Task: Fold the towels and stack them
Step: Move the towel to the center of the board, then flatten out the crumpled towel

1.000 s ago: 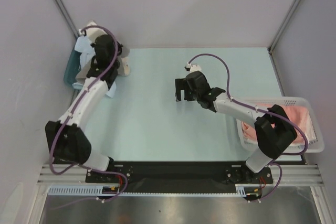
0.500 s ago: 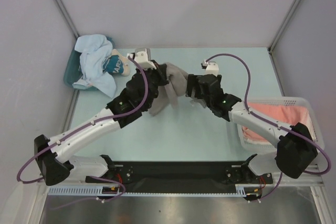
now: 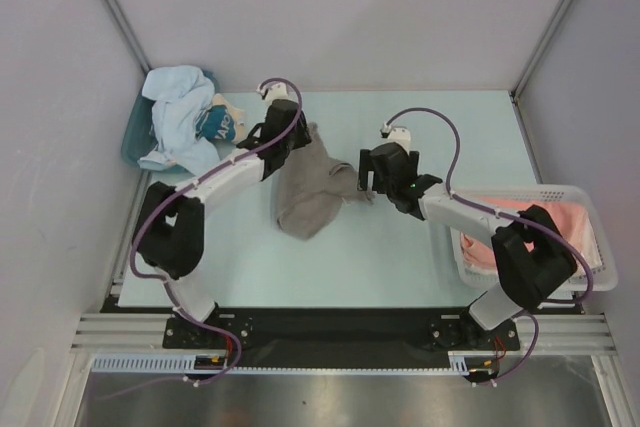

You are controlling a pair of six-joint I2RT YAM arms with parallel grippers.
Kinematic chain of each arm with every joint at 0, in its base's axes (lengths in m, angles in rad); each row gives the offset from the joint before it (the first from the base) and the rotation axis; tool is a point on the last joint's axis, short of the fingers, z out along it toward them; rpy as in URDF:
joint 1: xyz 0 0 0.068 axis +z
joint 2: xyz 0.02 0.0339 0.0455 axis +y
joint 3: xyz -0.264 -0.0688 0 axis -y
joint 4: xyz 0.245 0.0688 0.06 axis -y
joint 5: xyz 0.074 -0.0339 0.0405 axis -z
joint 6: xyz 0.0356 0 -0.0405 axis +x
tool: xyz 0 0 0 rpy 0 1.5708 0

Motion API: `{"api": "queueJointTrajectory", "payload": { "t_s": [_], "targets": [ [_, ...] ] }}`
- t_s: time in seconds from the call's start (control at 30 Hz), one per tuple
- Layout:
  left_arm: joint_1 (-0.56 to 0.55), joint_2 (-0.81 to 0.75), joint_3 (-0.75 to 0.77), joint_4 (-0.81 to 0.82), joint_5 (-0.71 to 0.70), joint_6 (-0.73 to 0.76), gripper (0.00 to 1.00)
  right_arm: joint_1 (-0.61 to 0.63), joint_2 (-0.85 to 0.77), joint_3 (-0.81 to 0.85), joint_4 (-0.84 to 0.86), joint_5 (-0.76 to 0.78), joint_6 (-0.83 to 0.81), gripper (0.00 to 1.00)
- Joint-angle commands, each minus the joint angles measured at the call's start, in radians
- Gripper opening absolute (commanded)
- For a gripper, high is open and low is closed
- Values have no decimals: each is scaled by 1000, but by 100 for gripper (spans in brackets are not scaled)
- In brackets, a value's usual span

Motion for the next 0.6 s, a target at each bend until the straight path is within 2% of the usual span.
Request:
{"api": "queueJointTrajectory", "payload": {
  "t_s": [0.0, 0.03, 0.2, 0.43, 0.57],
  "targets": [
    [63, 3, 86, -12, 122, -14, 40, -39, 37, 27, 17, -27, 28, 96],
    [63, -11, 86, -20, 70, -11, 46, -53, 53, 25, 18, -34, 31, 93],
    [45, -175, -3, -49, 16, -27, 47, -50, 133, 54, 12, -112, 28, 70],
    [-55, -456, -336, -69, -64, -118, 40, 25, 169, 41, 6, -81, 71, 65],
    [-194, -560, -488, -76, -129, -209, 38, 56, 112, -31, 41, -69, 86, 64]
  ]
}}
